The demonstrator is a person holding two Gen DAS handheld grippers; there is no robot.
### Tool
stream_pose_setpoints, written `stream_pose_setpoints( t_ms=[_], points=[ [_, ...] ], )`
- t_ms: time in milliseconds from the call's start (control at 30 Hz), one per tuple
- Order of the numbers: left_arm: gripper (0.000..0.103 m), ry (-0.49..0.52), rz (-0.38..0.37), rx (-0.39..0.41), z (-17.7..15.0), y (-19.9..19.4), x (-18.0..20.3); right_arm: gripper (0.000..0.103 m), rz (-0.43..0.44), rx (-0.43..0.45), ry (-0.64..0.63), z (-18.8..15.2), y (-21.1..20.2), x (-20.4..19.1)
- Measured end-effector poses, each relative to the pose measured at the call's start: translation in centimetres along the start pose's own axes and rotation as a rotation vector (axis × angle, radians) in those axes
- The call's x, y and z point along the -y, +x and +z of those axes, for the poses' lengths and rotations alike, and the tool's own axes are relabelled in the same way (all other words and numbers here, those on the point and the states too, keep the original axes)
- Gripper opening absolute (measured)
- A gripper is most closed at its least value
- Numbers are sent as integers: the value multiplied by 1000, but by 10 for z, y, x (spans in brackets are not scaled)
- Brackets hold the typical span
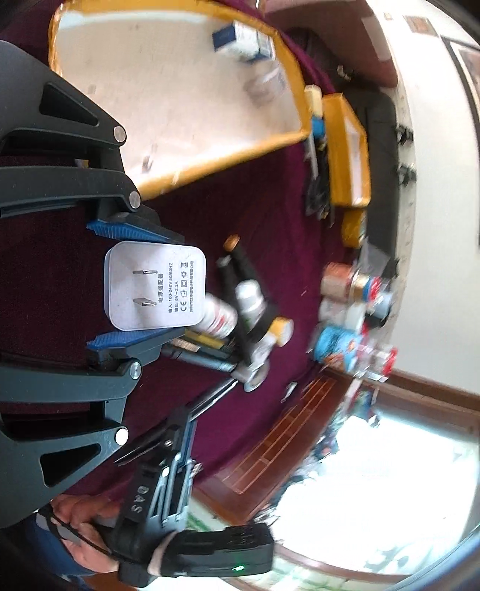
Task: Organize rigid objects
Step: 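Carry charger and marker to the tray and open both grippers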
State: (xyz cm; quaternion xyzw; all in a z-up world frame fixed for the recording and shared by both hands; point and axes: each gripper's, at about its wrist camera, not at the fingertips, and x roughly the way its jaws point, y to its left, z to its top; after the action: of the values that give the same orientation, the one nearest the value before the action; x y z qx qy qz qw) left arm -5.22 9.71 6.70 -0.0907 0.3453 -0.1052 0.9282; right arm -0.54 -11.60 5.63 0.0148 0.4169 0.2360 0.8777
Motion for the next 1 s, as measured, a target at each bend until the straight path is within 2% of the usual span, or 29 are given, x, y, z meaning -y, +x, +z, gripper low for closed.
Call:
stream_pose_setpoints(
  t_ms=[233, 367, 567, 900, 1000],
  points=[
    [38, -112, 110, 55, 9, -22, -61, 13, 120, -31, -92, 24, 11, -57],
    [38, -170, 163, 51, 12, -24, -95, 13, 196, -61, -120, 41, 28, -93],
    [38, -193, 191, 16, 25, -19, -130, 13, 235, -121, -126, 72, 74, -138],
    [38, -251, 215, -145, 37, 17, -177, 13, 189, -222, -100, 108, 159, -188],
    [38, -276, 207, -175, 37, 26, -188, 13, 143, -242, -86, 119, 186, -193]
  ],
)
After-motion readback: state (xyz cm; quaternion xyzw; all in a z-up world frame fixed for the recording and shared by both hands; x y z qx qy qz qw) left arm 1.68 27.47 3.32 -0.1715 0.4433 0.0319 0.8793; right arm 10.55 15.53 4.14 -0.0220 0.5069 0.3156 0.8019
